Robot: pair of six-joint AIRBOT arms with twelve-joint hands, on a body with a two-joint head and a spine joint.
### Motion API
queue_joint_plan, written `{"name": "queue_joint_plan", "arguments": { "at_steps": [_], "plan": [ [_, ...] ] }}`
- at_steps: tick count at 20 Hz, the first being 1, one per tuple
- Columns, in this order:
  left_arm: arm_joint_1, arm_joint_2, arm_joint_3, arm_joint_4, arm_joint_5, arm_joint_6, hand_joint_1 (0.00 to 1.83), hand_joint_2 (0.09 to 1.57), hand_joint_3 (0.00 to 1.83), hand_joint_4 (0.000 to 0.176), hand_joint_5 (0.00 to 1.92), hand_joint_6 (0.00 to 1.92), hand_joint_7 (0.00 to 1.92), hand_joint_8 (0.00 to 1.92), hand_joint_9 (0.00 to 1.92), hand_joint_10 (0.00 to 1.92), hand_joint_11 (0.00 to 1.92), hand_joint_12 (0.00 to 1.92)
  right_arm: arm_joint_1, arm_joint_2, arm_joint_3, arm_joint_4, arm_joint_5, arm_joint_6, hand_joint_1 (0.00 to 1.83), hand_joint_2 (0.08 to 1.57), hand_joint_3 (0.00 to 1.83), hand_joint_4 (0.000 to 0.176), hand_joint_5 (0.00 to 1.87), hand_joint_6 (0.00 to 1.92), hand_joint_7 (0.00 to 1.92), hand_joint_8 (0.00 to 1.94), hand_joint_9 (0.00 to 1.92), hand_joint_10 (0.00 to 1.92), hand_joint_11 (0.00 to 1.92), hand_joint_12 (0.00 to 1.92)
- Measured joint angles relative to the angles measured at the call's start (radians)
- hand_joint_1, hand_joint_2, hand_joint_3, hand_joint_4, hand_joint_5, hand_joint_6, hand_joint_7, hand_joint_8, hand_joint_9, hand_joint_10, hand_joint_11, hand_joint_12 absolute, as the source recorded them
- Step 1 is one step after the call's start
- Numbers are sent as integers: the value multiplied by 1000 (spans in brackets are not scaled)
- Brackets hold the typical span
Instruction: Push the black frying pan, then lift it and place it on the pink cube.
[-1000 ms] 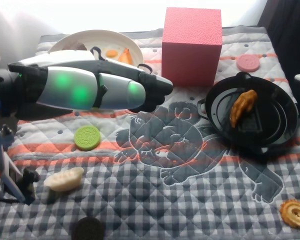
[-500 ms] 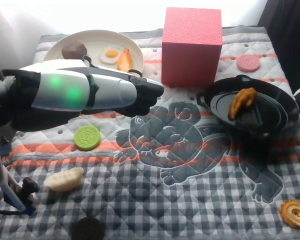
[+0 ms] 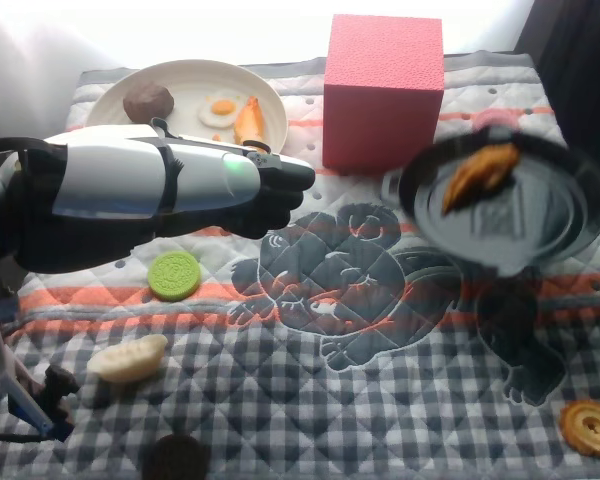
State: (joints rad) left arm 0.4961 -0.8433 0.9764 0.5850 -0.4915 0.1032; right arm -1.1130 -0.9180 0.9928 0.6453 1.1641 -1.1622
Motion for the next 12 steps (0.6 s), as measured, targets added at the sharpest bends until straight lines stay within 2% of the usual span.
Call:
{"name": "queue_joint_plan", "arguments": {
  "at_steps": [3, 4, 6, 7, 9, 11, 12],
  "plan": [
    [15, 0, 0, -20, -3, 0, 296, 1477, 6, 15, 399, 3, 386, 2, 370, 65, 0, 708, -27, 36, -40, -30, 143, 16, 1241, 1368, 0, 0, 1331, 1921, 1522, 1941, 1638, 1921, 1655, 1921],
    [18, 0, 0, -25, -5, 0, 300, 1483, 4, 17, 387, 4, 374, 3, 355, 56, 0, 640, -33, 46, -61, -41, 169, 23, 1292, 1350, 0, 0, 1275, 1921, 1487, 1941, 1629, 1921, 1654, 1921],
    [18, 0, 0, -25, -6, 0, 285, 1488, 3, 20, 381, 2, 364, 1, 352, 50, 0, 603, -33, 69, -79, -83, 185, 26, 1267, 1349, 0, 0, 1236, 1921, 1468, 1941, 1620, 1921, 1649, 1921],
    [18, 0, 0, -25, -10, 0, 192, 1516, 12, 28, 344, 5, 317, 6, 308, 29, 0, 437, -33, 88, -82, -106, 196, 27, 1320, 1350, 0, 0, 1224, 1921, 1470, 1941, 1628, 1921, 1659, 1921],
    [18, 0, 0, -28, -10, 0, 198, 1522, 5, 7, 389, 20, 368, 19, 370, 51, 0, 598, -25, 114, -81, -108, 201, 28, 1406, 1327, 0, 0, 1274, 1921, 1538, 1941, 1676, 1921, 1684, 1921],
    [20, 0, 0, -29, -10, 0, 112, 1535, 7, 29, 352, 8, 329, 6, 342, 34, 0, 599, 26, 124, -66, -100, 175, 27, 1498, 1313, 0, 0, 1292, 1921, 1590, 1941, 1715, 1921, 1712, 1921],
    [20, 0, 0, -28, -11, 0, 182, 1524, 0, 22, 365, 12, 338, 8, 345, 33, 0, 611, 73, 124, -47, -111, 138, 26, 1540, 1294, 0, 0, 1290, 1921, 1605, 1941, 1730, 1921, 1730, 1921]
  ]
}}
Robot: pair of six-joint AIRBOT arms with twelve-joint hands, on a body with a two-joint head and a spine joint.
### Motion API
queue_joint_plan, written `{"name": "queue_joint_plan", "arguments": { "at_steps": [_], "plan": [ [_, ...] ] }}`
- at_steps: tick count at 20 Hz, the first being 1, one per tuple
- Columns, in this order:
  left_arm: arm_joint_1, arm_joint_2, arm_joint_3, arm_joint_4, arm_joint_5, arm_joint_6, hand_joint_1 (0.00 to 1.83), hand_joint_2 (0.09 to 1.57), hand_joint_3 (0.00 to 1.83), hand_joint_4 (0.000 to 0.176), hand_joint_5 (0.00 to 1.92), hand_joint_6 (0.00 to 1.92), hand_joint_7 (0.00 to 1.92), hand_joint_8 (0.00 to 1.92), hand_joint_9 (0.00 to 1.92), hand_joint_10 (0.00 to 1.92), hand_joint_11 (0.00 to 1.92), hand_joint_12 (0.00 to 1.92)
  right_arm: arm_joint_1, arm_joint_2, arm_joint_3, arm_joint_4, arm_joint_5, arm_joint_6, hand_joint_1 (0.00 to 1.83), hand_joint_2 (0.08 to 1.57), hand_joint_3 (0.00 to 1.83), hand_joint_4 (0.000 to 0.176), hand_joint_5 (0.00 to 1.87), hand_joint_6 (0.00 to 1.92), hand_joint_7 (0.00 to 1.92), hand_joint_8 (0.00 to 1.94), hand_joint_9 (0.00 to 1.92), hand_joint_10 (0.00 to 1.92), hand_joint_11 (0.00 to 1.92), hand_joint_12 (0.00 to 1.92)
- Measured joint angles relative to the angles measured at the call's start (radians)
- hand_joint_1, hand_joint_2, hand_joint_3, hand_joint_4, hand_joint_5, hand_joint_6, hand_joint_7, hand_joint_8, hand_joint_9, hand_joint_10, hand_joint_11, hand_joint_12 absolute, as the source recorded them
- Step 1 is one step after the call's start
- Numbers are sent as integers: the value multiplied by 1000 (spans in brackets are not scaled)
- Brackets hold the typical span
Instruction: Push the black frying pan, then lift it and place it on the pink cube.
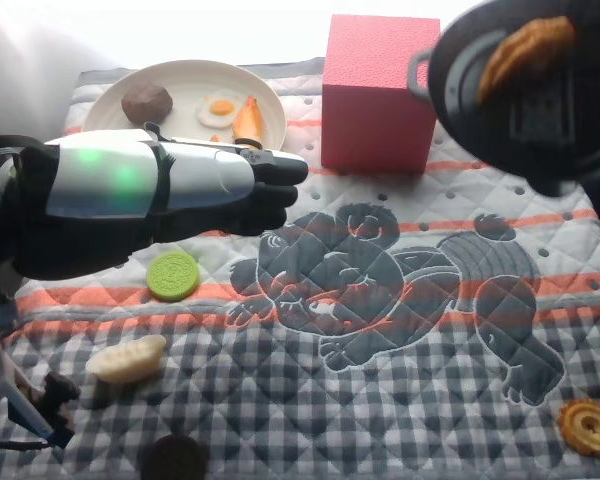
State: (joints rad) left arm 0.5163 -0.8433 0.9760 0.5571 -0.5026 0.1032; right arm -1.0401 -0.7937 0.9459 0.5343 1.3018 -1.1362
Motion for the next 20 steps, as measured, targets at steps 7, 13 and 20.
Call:
{"name": "queue_joint_plan", "arguments": {
  "at_steps": [7, 13, 20],
  "plan": [
    [11, 0, 0, -18, -4, 0, 211, 1504, 0, 39, 379, 8, 347, 5, 353, 24, 0, 538, 281, -148, 193, -50, -337, -21, 1323, 1316, 0, 0, 1243, 1921, 1432, 1941, 1564, 1921, 1609, 1921],
    [14, 0, 8, -23, -6, 0, 73, 1525, 2, 9, 377, 1, 326, 0, 337, 10, 0, 571, 456, -283, 384, -50, -577, -93, 1420, 1283, 0, 0, 1302, 1921, 1512, 1941, 1644, 1921, 1677, 1921],
    [22, -17, 26, -29, -6, 0, 274, 1489, 0, 24, 351, 7, 339, 7, 367, 13, 0, 513, 481, -359, 504, -11, -721, -107, 1448, 1291, 0, 169, 1272, 1921, 1466, 1941, 1601, 1921, 1640, 1921]
  ]
}}
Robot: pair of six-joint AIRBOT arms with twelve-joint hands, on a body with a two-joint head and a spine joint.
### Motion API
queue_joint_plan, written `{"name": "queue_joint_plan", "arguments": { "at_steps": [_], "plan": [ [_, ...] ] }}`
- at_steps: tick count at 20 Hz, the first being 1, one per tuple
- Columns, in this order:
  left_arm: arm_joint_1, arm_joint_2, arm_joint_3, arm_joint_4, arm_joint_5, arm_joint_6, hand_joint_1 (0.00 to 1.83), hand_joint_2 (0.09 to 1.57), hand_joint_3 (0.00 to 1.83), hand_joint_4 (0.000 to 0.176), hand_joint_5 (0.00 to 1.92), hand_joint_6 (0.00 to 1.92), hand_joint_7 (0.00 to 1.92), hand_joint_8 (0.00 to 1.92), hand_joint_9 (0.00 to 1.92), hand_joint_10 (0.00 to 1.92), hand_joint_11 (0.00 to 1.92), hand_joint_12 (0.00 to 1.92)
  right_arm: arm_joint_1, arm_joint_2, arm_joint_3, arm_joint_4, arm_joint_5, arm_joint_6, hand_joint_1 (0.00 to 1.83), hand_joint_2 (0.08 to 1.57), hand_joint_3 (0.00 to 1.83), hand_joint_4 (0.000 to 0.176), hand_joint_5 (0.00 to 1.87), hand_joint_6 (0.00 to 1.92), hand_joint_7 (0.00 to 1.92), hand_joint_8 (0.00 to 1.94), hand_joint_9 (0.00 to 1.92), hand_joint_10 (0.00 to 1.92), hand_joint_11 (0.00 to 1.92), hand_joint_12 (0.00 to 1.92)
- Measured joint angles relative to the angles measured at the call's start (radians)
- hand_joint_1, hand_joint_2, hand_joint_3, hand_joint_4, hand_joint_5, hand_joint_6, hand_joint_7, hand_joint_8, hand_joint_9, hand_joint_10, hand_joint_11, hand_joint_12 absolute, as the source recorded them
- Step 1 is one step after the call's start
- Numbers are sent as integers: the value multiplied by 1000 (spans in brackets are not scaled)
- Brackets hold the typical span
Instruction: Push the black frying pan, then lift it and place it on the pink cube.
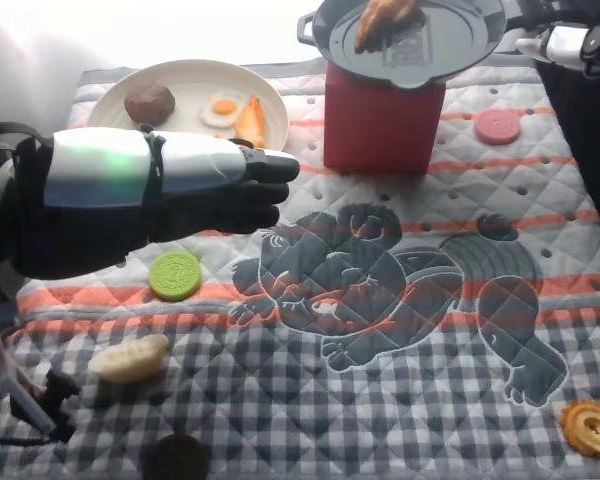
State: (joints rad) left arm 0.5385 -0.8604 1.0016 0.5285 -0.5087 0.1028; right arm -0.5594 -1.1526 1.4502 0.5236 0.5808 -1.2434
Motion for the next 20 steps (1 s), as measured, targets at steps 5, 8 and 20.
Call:
{"name": "queue_joint_plan", "arguments": {
  "at_steps": [5, 8, 20],
  "plan": [
    [3, -4, 6, -10, 5, 0, 224, 1490, 0, 9, 373, 8, 382, 9, 429, 28, 0, 762, 0, -34, 34, 42, -45, -22, 1363, 1278, 0, 119, 1094, 1921, 1283, 1941, 1413, 1921, 1469, 1921],
    [9, -4, 6, -19, 2, 0, 316, 1476, 0, 0, 399, 11, 396, 7, 424, 20, 0, 753, -6, -38, 36, 60, -69, -23, 1263, 1274, 27, 0, 693, 1873, 962, 1941, 1146, 1921, 1213, 1921],
    [28, -4, 6, -48, 6, 0, 351, 1442, 0, 0, 414, 11, 384, 9, 395, 19, 0, 628, -30, 62, -150, 19, -61, -158, 590, 1165, 0, 85, 0, 0, 0, 0, 0, 2, 0, 4]
  ]
}}
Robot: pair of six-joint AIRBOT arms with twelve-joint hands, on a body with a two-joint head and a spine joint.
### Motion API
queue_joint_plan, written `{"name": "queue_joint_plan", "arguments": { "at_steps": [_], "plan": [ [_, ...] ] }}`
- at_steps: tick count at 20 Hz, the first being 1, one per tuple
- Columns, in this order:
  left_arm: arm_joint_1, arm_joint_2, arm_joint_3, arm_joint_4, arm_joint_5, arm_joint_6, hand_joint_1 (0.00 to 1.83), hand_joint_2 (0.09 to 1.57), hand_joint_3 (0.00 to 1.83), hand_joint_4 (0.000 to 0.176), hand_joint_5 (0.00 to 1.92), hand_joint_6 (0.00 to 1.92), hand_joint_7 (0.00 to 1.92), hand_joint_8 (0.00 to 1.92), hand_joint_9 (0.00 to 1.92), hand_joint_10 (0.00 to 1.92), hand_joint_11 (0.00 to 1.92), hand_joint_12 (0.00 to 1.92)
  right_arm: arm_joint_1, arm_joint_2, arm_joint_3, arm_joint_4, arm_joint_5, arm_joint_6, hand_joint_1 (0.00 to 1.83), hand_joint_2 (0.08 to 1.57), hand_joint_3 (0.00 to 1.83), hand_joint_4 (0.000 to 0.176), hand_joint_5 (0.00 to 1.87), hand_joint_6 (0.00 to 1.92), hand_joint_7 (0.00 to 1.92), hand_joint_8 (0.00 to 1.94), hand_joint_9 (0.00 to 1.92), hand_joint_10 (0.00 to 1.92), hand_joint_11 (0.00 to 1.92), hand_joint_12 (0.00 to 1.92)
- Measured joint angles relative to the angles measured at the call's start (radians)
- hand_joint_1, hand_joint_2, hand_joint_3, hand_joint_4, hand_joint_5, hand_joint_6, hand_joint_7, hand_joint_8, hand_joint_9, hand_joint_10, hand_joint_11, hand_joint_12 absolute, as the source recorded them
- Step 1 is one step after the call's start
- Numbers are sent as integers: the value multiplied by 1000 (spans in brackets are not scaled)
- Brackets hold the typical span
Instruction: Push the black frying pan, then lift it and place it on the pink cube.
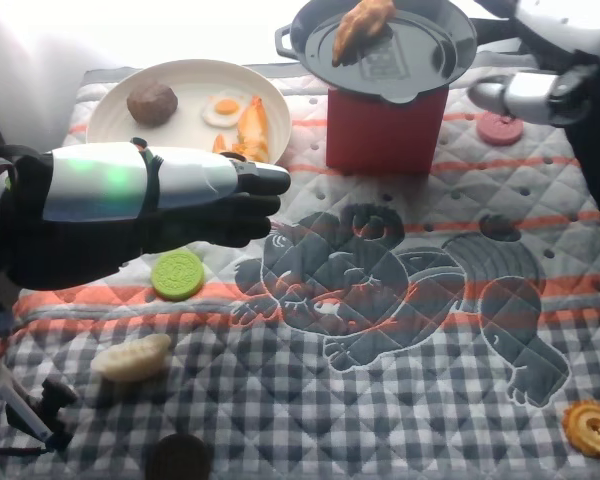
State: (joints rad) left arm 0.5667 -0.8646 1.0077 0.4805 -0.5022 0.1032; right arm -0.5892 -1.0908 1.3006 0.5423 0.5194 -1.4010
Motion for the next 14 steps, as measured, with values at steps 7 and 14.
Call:
{"name": "queue_joint_plan", "arguments": {
  "at_steps": [7, 14],
  "plan": [
    [26, 23, -12, -30, -3, 0, 326, 1441, 3, 27, 374, 3, 355, 2, 352, 5, 0, 499, -67, 236, -278, -68, 141, -77, 627, 1060, 0, 153, 0, 0, 0, 0, 0, 0, 0, 0],
    [96, 122, -80, -146, -2, 0, 446, 1403, 0, 3, 366, 14, 362, 7, 356, 30, 0, 884, -298, 475, -519, -210, 443, 52, 536, 1086, 0, 142, 0, 0, 0, 0, 0, 0, 0, 0]
  ]
}}
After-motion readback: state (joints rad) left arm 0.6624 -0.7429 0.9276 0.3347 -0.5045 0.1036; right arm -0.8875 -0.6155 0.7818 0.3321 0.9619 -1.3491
